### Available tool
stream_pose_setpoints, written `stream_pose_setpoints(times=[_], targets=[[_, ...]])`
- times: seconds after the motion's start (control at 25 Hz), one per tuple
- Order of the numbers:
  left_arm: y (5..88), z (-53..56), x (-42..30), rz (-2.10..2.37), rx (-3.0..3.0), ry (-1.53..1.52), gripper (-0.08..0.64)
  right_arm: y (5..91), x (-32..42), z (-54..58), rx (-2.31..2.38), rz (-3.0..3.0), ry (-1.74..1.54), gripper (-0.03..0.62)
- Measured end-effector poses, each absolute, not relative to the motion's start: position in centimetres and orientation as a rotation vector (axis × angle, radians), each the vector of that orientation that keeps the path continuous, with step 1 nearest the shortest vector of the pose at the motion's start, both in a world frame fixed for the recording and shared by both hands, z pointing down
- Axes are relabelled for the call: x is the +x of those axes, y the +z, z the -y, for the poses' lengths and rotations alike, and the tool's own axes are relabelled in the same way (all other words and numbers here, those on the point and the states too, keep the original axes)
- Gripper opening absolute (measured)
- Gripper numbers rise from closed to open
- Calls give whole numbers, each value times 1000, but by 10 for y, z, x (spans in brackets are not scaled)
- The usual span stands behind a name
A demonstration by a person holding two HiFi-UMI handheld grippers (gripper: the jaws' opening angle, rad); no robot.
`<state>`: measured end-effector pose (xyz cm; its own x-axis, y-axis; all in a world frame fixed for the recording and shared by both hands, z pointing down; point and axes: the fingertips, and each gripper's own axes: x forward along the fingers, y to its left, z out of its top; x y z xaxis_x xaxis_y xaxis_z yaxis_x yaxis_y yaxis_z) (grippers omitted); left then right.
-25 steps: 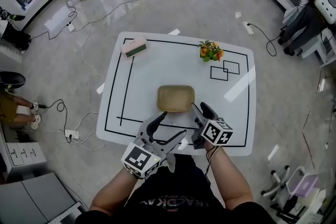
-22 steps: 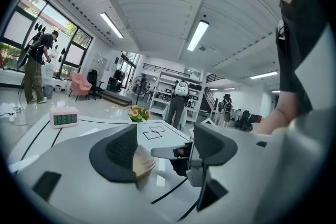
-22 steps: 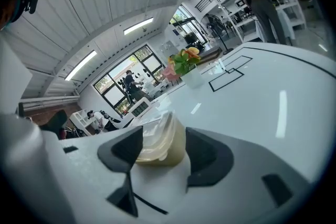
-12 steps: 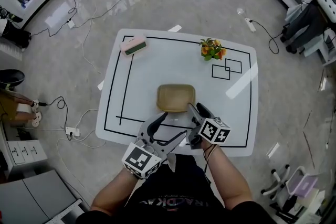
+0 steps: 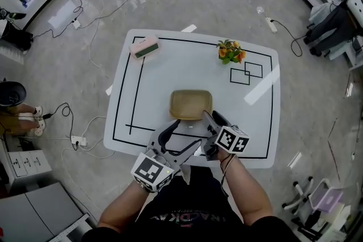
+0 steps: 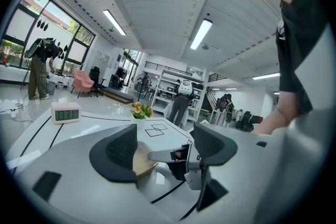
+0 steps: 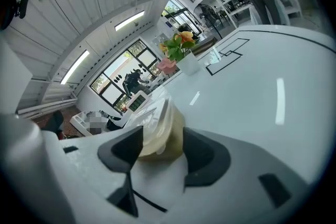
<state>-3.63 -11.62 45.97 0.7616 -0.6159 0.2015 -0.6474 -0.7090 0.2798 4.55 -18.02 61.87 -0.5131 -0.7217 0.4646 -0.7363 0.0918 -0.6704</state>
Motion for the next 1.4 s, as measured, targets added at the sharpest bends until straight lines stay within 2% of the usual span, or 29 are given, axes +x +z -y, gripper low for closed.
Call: stream_pose_setpoints(times=[0.56, 0.8, 1.4], targets=[[456, 113, -42, 976, 2633, 127, 327, 622, 52, 175, 1581, 2310, 1509, 198], [456, 110, -41, 969, 2634, 129, 327, 617, 55, 173, 1604, 2309, 1548, 149], [453, 103, -45, 969, 2641, 125, 327, 597, 70, 170, 1667, 2372, 1516, 100]])
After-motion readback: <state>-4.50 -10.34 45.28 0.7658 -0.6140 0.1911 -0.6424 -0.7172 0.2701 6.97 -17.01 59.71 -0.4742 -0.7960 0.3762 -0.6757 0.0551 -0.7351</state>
